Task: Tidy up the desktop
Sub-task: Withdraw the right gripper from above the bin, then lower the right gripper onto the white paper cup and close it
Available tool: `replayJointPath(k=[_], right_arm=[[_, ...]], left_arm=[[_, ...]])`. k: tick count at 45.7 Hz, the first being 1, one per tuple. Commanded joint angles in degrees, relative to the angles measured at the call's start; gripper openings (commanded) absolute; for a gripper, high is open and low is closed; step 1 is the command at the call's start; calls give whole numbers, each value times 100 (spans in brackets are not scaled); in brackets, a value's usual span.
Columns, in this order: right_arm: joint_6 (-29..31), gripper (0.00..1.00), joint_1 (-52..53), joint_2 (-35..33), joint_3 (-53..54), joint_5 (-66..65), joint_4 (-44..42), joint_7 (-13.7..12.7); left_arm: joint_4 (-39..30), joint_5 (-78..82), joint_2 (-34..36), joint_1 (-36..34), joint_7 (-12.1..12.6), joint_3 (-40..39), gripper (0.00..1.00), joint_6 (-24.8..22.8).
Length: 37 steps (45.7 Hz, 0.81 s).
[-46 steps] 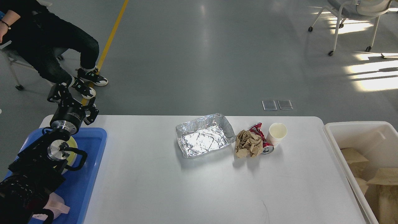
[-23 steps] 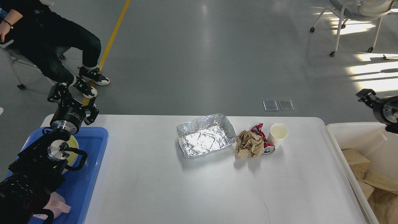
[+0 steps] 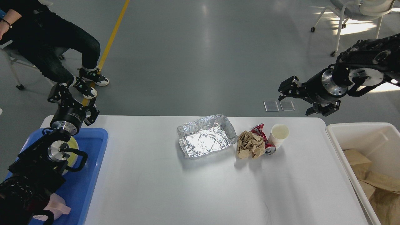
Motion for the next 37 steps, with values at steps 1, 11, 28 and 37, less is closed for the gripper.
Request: replayJointPath(k=[1,11,28,37], right_arm=[[621,100,873,35,-160,2,572,2],[1457,100,1964,18,-301,2,924,2],[-371,100,-784,61,-257,-86,-393,2],[-950,100,-1937,193,-116,-24,-1087,2]], left_arm=[[0,0,-1,0,4,0,99,0],[0,0,-1,0,-4,0,99,0],[0,0,-1,0,-4,0,99,0],[0,0,-1,0,-4,0,99,0]])
